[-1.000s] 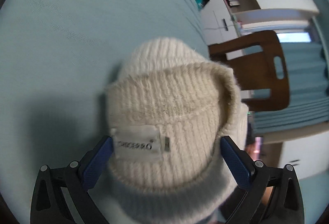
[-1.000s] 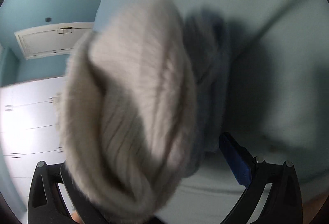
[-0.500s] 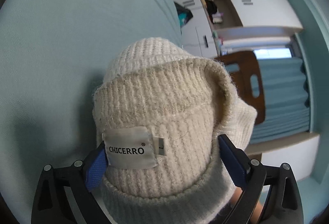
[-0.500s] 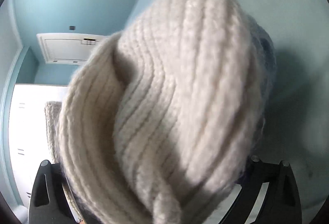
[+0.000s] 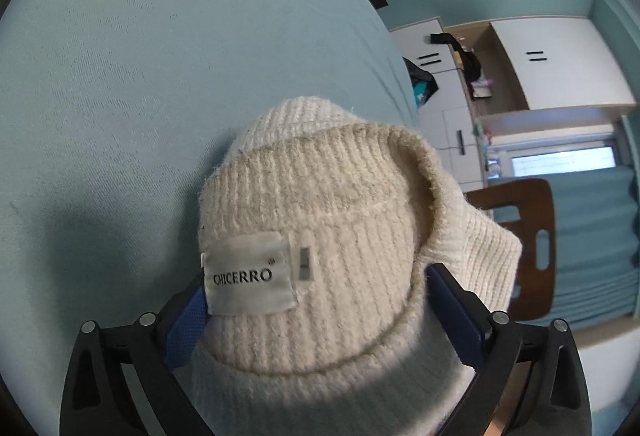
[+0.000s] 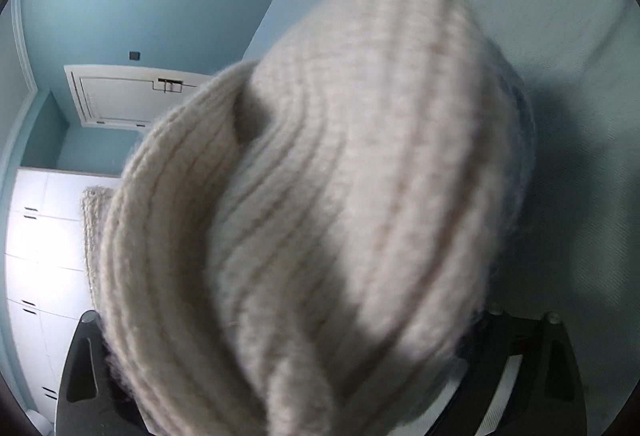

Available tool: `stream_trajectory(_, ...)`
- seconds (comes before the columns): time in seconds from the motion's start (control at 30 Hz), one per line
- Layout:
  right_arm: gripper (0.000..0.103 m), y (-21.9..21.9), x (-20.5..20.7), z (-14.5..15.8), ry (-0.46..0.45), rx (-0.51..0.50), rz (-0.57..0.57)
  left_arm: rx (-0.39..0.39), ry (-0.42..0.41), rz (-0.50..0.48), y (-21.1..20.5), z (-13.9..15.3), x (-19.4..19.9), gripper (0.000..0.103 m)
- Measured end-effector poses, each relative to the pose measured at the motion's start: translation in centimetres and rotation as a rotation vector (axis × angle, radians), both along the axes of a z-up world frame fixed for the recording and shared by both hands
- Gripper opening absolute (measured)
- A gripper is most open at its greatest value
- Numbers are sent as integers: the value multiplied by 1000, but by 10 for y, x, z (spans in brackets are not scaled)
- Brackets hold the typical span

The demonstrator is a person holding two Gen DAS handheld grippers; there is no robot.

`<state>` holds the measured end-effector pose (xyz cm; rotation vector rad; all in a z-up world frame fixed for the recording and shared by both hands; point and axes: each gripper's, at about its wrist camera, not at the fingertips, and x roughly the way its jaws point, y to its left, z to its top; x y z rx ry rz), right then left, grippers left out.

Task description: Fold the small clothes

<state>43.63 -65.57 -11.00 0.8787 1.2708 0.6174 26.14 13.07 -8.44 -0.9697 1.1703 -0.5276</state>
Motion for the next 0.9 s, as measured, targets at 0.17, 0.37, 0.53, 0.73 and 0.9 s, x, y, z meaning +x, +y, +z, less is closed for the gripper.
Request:
stream_trajectory(0.17, 100, -15, -12, 21, 62, -123, 31, 149, -30, 8, 12, 39, -10, 100)
stream_trajectory(0.37, 100, -21, -89, 143, -361, -680, -187, 572, -339, 85, -4, 148, -52, 103)
stream_trajectory(0.53, 100, 57, -129, 183, -701, -749, -209, 990, -489, 166, -69, 163, -75, 103)
stream_trajectory(0.73, 102, 110, -123, 115, -779, -1054, -29, 1176, -393, 145, -103, 101, -57, 103)
stream_trajectory(0.9, 102, 81, -105, 106, -742, -1019, -83, 1175, -298, 93, -103, 91, -38, 103)
